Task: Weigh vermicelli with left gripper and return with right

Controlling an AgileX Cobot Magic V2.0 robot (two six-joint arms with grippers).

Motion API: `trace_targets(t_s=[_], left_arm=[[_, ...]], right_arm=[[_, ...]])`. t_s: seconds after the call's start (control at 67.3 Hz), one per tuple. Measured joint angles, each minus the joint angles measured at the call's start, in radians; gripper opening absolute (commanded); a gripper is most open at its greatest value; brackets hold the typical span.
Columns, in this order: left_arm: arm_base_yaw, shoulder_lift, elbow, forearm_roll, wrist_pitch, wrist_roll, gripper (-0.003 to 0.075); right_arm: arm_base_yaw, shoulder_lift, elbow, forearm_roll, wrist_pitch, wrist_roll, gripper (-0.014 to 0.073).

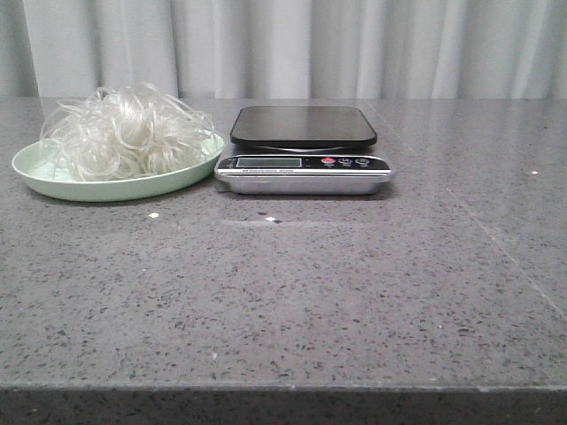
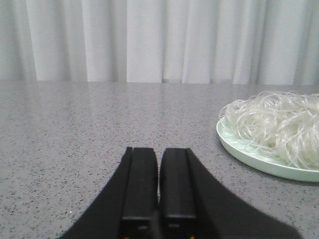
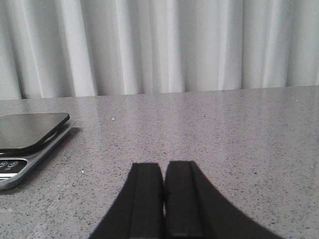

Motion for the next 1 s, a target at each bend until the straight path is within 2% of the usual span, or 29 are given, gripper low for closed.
trace_targets(t_s=[0.713,0.891,0.995], left_arm=[[0.000,0.000,0.000,0.000,-0.008,0.000,0.0127],[0.000,0.000,0.000,0.000,-0.107,0.000,0.0127],[0.000,0.000,0.000,0.000,-0.263,0.000,0.0127]], right_arm=[[0.000,-0.001,0.000,0.000,0.000,0.000,0.0168],[0.000,-0.001,0.000,0.000,0.000,0.000,0.0168],[0.000,-0.001,0.000,0.000,0.000,0.000,0.0168]])
